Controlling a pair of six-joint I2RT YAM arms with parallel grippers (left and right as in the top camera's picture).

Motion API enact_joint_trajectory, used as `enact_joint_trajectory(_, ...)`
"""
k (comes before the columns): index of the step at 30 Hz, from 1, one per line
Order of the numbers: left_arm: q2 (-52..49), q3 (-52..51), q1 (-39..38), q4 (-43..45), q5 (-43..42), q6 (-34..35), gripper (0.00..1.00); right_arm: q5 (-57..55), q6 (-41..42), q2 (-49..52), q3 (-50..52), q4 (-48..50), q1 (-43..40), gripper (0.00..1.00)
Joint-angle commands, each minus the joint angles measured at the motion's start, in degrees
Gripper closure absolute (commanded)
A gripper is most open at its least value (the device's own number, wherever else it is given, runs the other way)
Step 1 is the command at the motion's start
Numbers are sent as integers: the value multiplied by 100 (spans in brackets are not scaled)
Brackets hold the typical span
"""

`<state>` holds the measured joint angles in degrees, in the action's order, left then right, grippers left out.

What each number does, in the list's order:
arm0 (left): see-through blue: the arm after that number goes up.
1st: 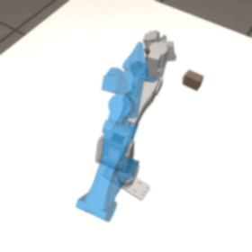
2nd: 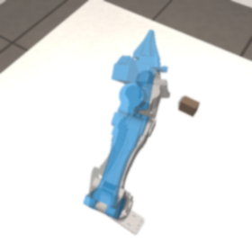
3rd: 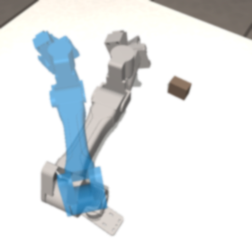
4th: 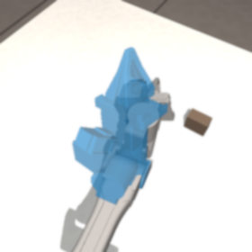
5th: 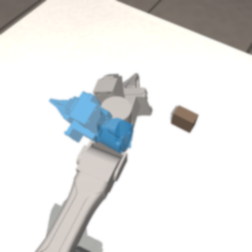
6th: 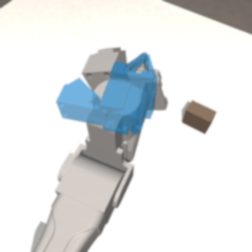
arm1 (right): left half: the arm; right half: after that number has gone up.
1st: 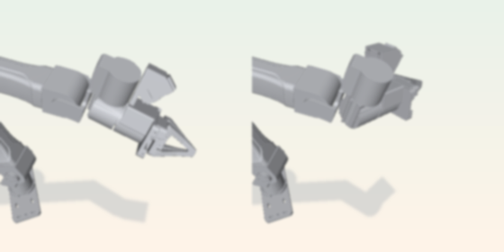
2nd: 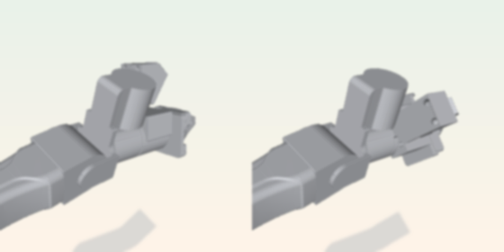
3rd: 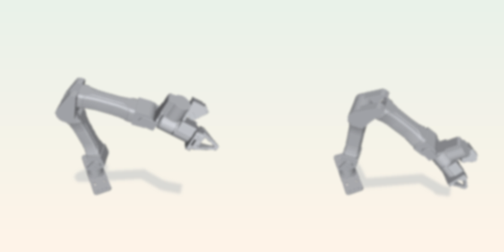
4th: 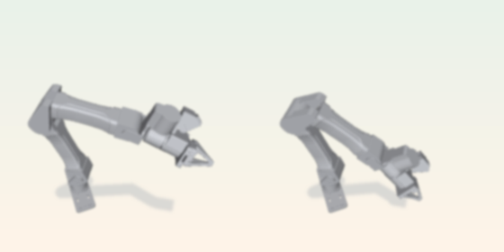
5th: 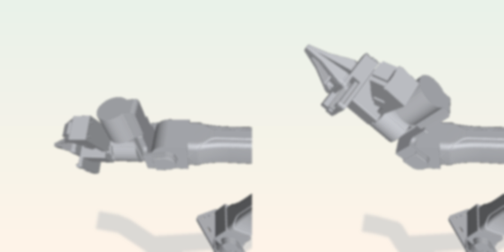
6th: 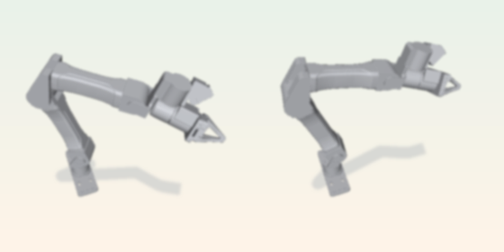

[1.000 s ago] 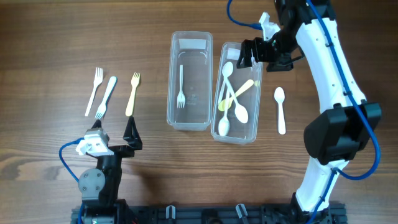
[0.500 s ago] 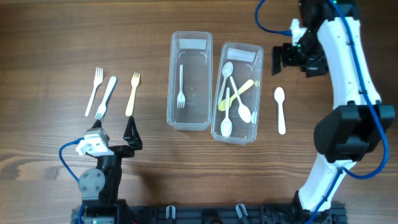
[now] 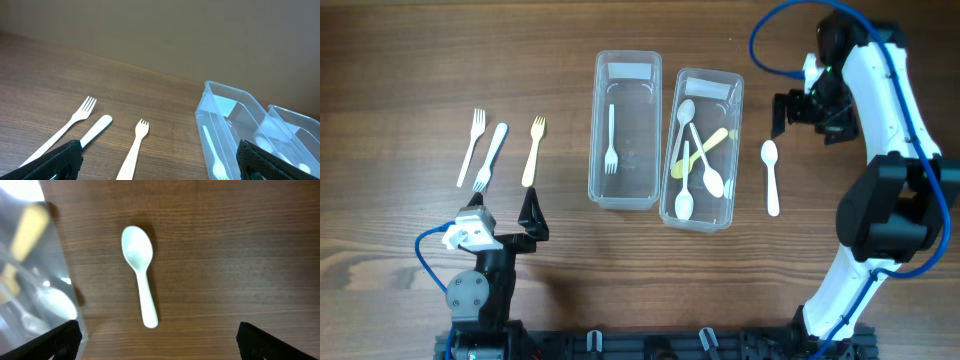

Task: Pack container
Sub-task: 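Move the right gripper to the last white spoon and grasp it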

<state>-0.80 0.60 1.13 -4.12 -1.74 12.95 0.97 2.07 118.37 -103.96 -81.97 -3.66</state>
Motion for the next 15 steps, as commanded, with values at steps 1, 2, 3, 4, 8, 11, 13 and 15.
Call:
enact_joint_trajectory(1,42,-28,-7,-24,11,-50,0,-74,-61,-129,212,179,31,0)
enact_joint_trajectory(2,42,-28,-7,-24,11,-50,0,-76,-59,-129,216,188,31,0)
enact_joint_trajectory(3,42,-28,-7,-24,11,-50,0,-76,-61,-129,232,214,31,0)
enact_joint_trajectory(4,42,-28,-7,-24,9,-50,0,-76,-66,-129,247,251,31,0)
enact_joint_trajectory(8,42,-28,-7,-24,11,-50,0,-66,-208,-129,391,592,39,0)
enact_joint_trajectory(11,42,-28,-7,-24,11,-50,0,39,-205,-136,636,841,68,0)
enact_joint_trajectory(13,42,-28,-7,-24,11,-50,0,39,-188,-140,785,850,107,0)
enact_joint_trajectory(15,42,-28,-7,-24,11,-50,0,37,-184,-199,833,778,142,0)
